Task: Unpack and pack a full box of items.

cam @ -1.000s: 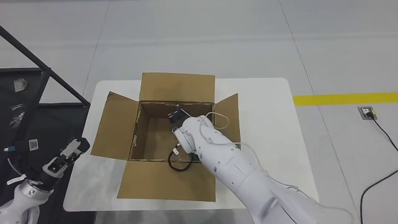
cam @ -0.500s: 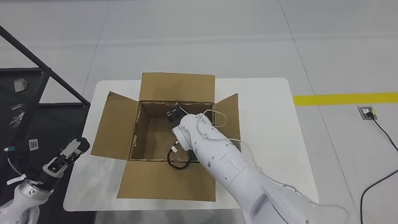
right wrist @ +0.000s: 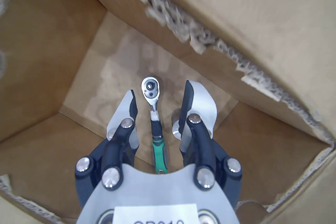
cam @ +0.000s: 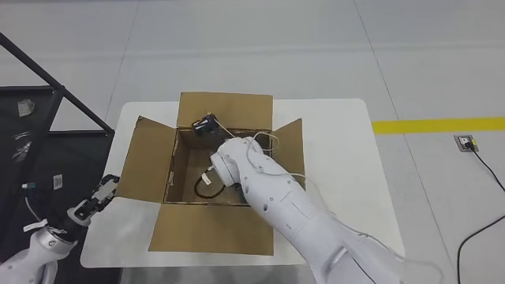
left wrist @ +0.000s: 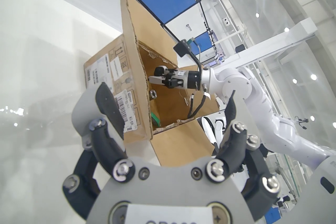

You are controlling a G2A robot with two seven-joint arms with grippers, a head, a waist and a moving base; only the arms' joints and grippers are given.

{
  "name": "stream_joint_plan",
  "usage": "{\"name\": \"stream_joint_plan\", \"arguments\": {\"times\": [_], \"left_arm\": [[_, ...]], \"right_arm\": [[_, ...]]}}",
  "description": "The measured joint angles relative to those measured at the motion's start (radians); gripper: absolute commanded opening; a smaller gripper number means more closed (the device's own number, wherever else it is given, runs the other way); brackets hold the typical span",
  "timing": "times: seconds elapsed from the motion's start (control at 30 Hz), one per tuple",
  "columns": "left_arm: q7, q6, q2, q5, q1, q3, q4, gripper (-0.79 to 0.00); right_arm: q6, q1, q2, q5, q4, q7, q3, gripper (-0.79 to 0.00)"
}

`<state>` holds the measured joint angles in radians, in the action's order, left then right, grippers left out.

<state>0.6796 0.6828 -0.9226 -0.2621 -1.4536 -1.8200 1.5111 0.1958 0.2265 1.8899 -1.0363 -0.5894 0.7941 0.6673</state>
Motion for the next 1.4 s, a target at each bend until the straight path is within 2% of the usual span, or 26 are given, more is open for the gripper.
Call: {"name": "stream_joint_plan", "arguments": {"times": [0.1,0.13,0.2,0.23,0.33,0.43,0.5,0.63,0.77,1.03,1.23,1.4], "left_arm": [[0.017,0.010,0.000,-0.002,-0.002,0.006,0.015,0.000],[0.025,0.014,0.000,-0.002,-0.003,0.010,0.023,0.000],[0.037,0.019,0.000,0.004,-0.005,0.017,0.035,0.000],[0.043,0.022,0.000,0.011,-0.007,0.024,0.043,0.000],[0.051,0.022,-0.001,0.033,-0.008,0.046,0.066,0.000],[0.056,0.020,-0.003,0.060,-0.007,0.073,0.095,0.000],[0.058,0.018,-0.004,0.077,-0.006,0.090,0.112,0.000],[0.063,0.005,-0.006,0.126,0.008,0.132,0.144,0.000],[0.063,-0.023,-0.009,0.164,0.037,0.174,0.153,0.000],[0.077,-0.081,-0.014,0.231,0.113,0.261,0.141,0.000],[0.068,-0.118,-0.019,0.264,0.155,0.307,0.113,0.000],[0.062,-0.138,-0.021,0.282,0.179,0.331,0.093,0.000]], "right_arm": [[0.029,0.077,-0.049,-0.070,-0.184,0.021,0.045,-0.348],[0.037,0.124,-0.074,-0.111,-0.284,0.042,0.072,-0.268],[0.038,0.215,-0.116,-0.186,-0.468,0.087,0.124,-0.028],[0.025,0.291,-0.145,-0.243,-0.608,0.127,0.164,0.000],[-0.031,0.504,-0.206,-0.386,-0.962,0.221,0.261,0.000],[-0.053,0.638,-0.221,-0.480,-1.191,0.250,0.290,0.000],[-0.051,0.623,-0.220,-0.459,-1.212,0.247,0.287,0.000],[-0.050,0.594,-0.220,-0.440,-1.130,0.246,0.287,0.000],[-0.061,0.642,-0.227,-0.406,-1.191,0.188,0.335,0.000],[-0.096,0.826,-0.259,-0.197,-1.416,0.136,0.621,0.000],[-0.105,0.853,-0.278,-0.025,-1.398,0.199,0.831,0.000],[-0.127,0.825,-0.295,0.036,-1.339,0.300,0.908,0.000]]}}
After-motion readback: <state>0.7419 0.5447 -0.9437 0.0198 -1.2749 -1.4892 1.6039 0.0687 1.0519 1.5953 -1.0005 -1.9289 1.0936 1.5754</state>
